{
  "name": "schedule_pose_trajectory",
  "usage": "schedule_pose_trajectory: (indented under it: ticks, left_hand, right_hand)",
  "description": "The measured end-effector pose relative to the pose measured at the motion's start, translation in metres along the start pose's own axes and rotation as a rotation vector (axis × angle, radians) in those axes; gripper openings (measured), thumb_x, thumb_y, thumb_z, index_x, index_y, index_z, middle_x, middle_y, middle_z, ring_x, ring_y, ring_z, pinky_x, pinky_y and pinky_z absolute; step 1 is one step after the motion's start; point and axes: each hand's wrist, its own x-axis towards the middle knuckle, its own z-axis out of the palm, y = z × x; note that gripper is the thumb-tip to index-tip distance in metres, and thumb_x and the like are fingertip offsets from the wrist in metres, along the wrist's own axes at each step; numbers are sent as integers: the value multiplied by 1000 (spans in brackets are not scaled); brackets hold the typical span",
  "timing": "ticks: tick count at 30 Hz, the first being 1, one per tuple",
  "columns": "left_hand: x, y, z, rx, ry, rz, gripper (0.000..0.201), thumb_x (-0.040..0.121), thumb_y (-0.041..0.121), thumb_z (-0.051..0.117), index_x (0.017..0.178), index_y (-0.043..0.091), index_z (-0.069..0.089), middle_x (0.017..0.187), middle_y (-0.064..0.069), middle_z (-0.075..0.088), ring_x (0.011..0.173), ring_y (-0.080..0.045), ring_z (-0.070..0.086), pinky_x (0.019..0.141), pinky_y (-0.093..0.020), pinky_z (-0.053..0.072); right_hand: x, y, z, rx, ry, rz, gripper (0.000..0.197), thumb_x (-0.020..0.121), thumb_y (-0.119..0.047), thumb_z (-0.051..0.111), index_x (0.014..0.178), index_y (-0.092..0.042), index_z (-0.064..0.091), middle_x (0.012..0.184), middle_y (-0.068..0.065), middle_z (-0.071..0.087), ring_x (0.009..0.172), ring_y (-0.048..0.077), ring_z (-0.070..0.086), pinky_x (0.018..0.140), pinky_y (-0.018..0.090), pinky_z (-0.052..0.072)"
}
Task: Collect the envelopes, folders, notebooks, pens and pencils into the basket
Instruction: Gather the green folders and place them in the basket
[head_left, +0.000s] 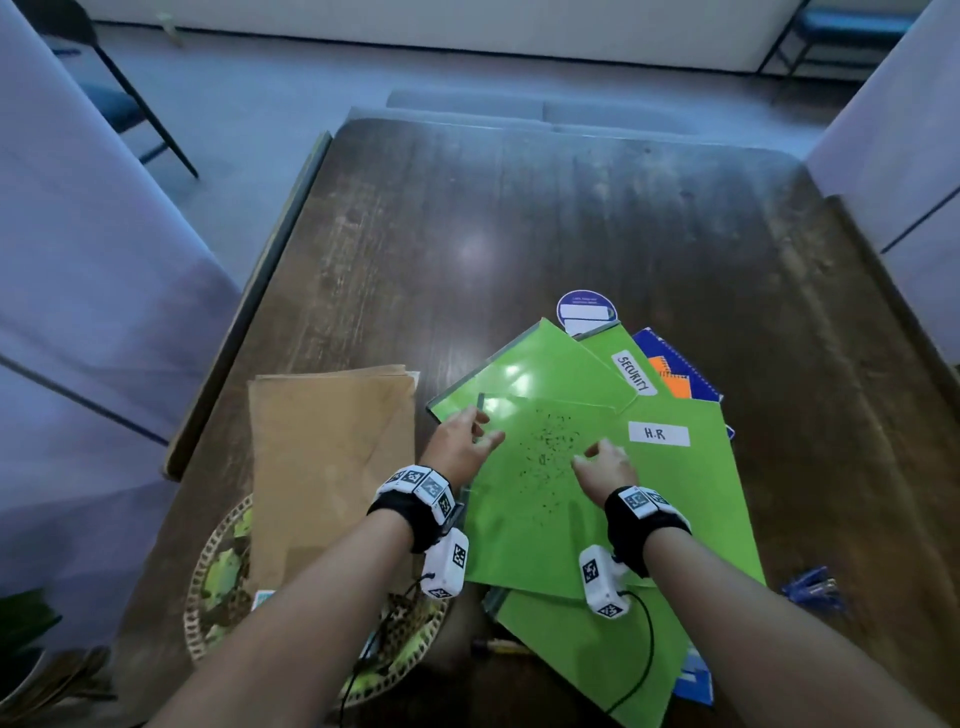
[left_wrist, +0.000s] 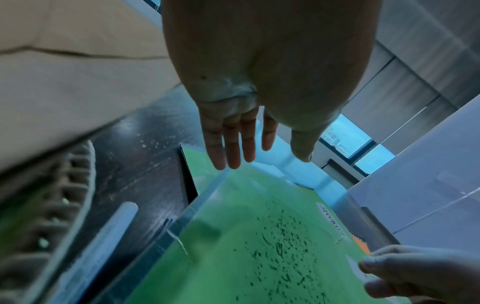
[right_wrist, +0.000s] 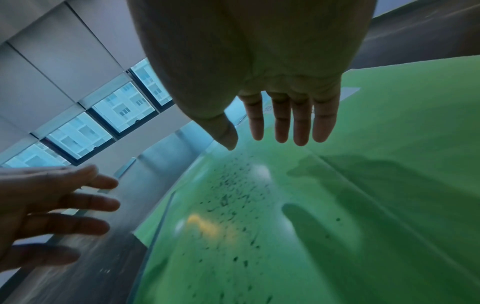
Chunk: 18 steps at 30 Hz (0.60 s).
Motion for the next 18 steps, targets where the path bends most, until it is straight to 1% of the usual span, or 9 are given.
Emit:
schedule_pose_trajectory:
  ticks: [2,3,6,8,10,12,14,16,18]
  left_hand:
    - [8,1,12,37,-31,-51,49,91,47,63,128,16,54,121,-3,60,106,-15,58,95,-34,52]
    - [12,0,17,63,-45,-84,55,90,50,63,131,15,52,126,-4,58,110,-17,57,99,-36,51]
    - [24,-6,32,141,-70,-217,66,89,52,63,139,11,48,136,-9,52,120,-22,55,102,-38,49]
    - [30,-11,39,191,-81,-326,65,90,49,64,138,8,47,135,-12,53,118,-25,56,99,-37,50]
    - [34,-16,46,234,-107,-418,60,91,42,66,135,7,48,133,-13,55,116,-27,58,95,-37,51]
    - [35,-21,50,274,-128,-473,52,91,33,68,132,7,49,130,-14,57,113,-28,60,94,-37,53]
    - [36,-25,53,297,-121,-500,42,91,23,67,127,7,51,127,-14,57,108,-29,61,92,-39,54]
    - [37,-26,52,285,-110,-504,39,90,20,67,124,8,53,125,-12,58,104,-27,62,89,-36,54]
    - [39,-22,50,248,-121,-483,39,90,21,69,124,9,54,121,-9,60,100,-23,61,82,-30,51]
  right_hand:
    - [11,14,-6,-28,-6,39,42,95,-30,58,130,-10,49,131,12,50,111,26,54,93,40,51]
    - [14,19,-8,-37,-20,61,47,94,-31,59,134,-9,47,135,13,47,116,27,54,96,42,51]
    - [24,33,-12,-30,-79,105,64,94,-31,61,147,-8,34,148,16,39,125,30,51,98,40,50]
    - [31,38,-12,-4,-106,113,68,94,-30,63,149,-8,31,150,16,38,127,30,51,97,38,49]
    - [36,41,-10,39,-141,113,70,93,-28,64,149,-7,29,149,17,41,125,30,53,96,38,51]
    - [40,44,-8,79,-174,126,72,93,-26,66,150,-8,26,147,18,43,121,30,57,92,37,54]
    - [42,48,-9,89,-188,135,71,93,-22,65,150,-8,25,144,19,45,115,29,60,88,36,56]
    - [43,52,-12,106,-184,143,65,94,-17,63,147,-8,28,142,18,45,112,28,59,83,33,54]
    - [43,55,-16,95,-180,139,57,96,-17,60,145,-6,33,141,15,46,115,27,56,88,32,51]
